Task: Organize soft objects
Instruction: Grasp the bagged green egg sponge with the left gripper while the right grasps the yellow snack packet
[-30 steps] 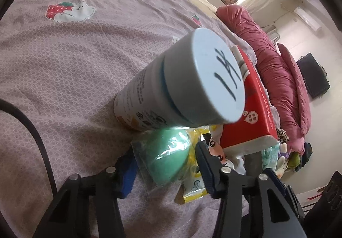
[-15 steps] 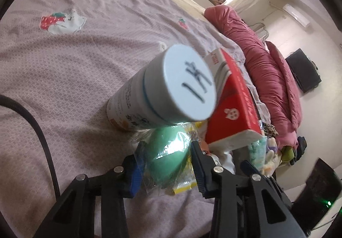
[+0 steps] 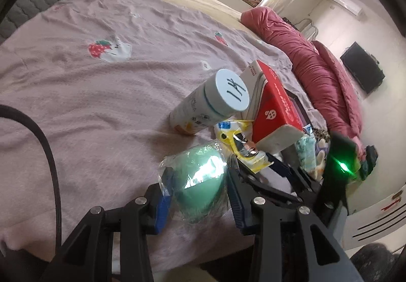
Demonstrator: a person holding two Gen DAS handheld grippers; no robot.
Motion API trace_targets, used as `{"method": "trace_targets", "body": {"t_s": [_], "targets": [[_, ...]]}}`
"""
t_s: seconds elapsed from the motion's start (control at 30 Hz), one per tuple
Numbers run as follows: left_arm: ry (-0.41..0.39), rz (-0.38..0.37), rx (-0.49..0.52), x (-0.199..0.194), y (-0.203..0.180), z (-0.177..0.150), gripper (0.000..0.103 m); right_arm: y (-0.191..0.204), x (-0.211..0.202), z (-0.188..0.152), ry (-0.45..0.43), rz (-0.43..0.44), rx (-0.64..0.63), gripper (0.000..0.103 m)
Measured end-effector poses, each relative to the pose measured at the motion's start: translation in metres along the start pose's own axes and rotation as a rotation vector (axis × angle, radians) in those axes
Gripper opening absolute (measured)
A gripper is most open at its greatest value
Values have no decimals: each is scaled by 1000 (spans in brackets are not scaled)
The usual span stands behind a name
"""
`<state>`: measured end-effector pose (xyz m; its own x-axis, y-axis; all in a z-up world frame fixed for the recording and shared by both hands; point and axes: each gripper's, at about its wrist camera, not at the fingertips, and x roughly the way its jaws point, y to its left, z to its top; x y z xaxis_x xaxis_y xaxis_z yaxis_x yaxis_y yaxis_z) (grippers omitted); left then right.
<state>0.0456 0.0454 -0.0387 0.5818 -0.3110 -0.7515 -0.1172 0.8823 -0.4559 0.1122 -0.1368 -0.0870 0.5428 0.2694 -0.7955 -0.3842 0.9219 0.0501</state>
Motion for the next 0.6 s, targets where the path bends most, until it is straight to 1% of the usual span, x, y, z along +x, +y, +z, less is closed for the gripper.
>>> {"method": "trace_targets", "body": {"t_s": [0.07, 0.13, 0.23, 0.33, 0.4, 0.53, 0.6], "targets": [[-10, 33, 28, -4, 0, -5, 41, 10, 7, 0, 5, -23, -21, 77], [-18, 57, 44, -6, 0, -7, 41, 19, 11, 1, -8, -77, -51, 77], [-24, 30, 22, -7, 3, -6, 42, 23, 17, 3, -12, -114, -52, 77], [-26, 31, 22, -6, 3, -5, 42, 20, 25, 3, 20, -126, -39, 77], [-19, 25, 13, -4, 5, -5, 42, 18, 31, 2, 32, -132, -40, 74], [-15, 37, 13, -1, 7, -6, 42, 15, 28, 1, 0, -118, -61, 68], [-18, 38, 18, -1, 6, -6, 42, 15, 26, 0, 0, -85, -65, 66]]}}
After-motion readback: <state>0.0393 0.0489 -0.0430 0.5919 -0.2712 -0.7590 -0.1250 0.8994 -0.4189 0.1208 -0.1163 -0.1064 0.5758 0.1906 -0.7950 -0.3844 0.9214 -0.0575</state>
